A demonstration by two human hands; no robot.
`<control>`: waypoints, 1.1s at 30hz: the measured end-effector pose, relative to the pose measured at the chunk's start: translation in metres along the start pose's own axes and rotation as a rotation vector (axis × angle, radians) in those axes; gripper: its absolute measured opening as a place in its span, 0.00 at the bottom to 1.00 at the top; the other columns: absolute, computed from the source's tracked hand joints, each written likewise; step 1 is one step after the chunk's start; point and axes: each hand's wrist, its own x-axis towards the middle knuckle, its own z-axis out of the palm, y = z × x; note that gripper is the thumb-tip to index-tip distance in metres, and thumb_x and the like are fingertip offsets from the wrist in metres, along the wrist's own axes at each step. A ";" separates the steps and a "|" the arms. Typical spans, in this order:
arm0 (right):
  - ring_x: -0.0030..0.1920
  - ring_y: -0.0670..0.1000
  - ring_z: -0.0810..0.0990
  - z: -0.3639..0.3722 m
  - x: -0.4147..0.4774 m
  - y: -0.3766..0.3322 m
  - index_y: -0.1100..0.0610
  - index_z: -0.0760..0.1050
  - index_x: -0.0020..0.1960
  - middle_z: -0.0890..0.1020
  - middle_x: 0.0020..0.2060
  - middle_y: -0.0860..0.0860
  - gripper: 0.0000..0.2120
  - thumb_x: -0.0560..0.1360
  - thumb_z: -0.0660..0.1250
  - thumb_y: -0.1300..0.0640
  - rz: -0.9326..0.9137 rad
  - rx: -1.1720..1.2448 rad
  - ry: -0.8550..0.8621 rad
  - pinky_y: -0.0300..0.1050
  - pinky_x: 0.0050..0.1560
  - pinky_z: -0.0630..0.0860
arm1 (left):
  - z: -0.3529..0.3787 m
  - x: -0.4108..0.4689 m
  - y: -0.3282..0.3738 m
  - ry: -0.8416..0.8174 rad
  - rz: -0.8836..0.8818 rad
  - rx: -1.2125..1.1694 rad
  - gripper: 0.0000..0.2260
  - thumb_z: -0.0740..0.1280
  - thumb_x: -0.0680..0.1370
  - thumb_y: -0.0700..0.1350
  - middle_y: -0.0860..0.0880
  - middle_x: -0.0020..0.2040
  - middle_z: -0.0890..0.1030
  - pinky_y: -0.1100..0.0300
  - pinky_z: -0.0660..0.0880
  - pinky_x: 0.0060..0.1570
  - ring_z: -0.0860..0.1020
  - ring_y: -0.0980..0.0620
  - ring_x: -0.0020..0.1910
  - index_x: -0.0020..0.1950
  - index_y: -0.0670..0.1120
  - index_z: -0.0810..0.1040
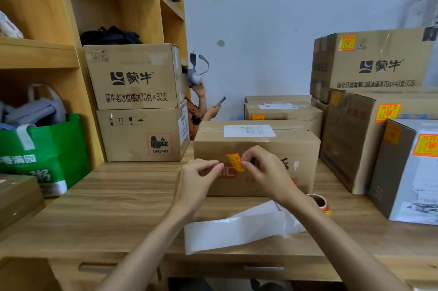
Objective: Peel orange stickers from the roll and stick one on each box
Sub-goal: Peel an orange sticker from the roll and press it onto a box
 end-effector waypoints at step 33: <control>0.39 0.40 0.82 0.030 0.031 -0.004 0.52 0.82 0.47 0.85 0.41 0.47 0.03 0.77 0.71 0.52 0.250 0.419 -0.036 0.35 0.38 0.76 | -0.030 0.037 -0.006 -0.035 -0.157 -0.097 0.02 0.76 0.75 0.41 0.50 0.47 0.85 0.52 0.79 0.55 0.82 0.53 0.48 0.45 0.47 0.87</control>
